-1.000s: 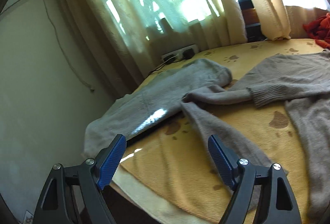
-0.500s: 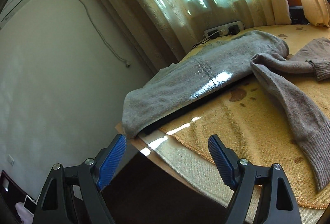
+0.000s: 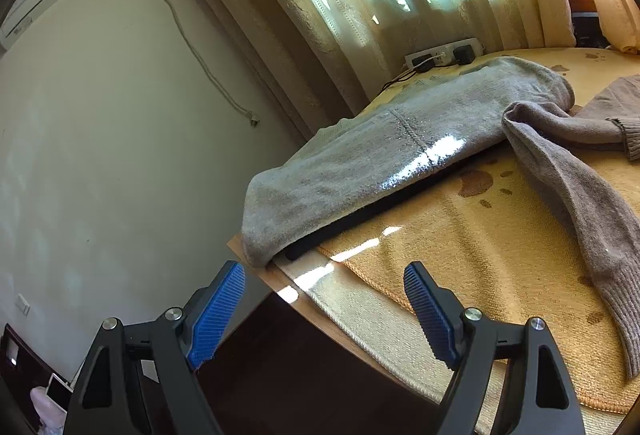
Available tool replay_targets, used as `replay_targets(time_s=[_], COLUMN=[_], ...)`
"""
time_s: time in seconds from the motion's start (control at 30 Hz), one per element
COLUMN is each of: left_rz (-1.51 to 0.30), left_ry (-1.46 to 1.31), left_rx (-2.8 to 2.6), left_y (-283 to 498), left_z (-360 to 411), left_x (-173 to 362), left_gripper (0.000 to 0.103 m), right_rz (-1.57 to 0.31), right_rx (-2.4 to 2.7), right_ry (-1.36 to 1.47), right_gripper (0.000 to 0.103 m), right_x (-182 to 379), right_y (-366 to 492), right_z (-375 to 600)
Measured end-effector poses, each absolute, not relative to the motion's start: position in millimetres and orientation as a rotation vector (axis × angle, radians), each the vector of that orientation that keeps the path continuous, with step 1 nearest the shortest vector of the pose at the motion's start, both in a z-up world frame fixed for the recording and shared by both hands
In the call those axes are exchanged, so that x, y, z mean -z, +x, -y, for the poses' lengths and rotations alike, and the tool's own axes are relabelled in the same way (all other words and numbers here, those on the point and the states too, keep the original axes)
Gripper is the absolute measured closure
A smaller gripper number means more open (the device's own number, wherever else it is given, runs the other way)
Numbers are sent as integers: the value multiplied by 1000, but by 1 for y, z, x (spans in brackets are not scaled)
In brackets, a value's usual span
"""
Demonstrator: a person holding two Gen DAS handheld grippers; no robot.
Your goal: Fold clothes
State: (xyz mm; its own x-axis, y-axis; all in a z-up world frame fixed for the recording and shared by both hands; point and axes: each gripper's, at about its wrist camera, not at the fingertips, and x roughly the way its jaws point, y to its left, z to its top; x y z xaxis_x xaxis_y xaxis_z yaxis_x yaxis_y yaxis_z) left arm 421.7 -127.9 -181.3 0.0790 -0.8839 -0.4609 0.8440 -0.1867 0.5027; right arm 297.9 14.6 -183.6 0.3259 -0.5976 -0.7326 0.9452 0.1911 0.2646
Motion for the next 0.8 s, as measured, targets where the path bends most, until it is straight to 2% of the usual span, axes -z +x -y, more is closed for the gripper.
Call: replay_targets(time_s=[0.8], left_rz=[88], left_ry=[805], left_rx=[1586], left_y=[410], left_z=[115], left_x=[172], left_gripper=[19], right_rz=[-501], right_rx=[1084], right_ry=[811], right_gripper=[0], right_x=[176], right_y=[302], right_z=[-23])
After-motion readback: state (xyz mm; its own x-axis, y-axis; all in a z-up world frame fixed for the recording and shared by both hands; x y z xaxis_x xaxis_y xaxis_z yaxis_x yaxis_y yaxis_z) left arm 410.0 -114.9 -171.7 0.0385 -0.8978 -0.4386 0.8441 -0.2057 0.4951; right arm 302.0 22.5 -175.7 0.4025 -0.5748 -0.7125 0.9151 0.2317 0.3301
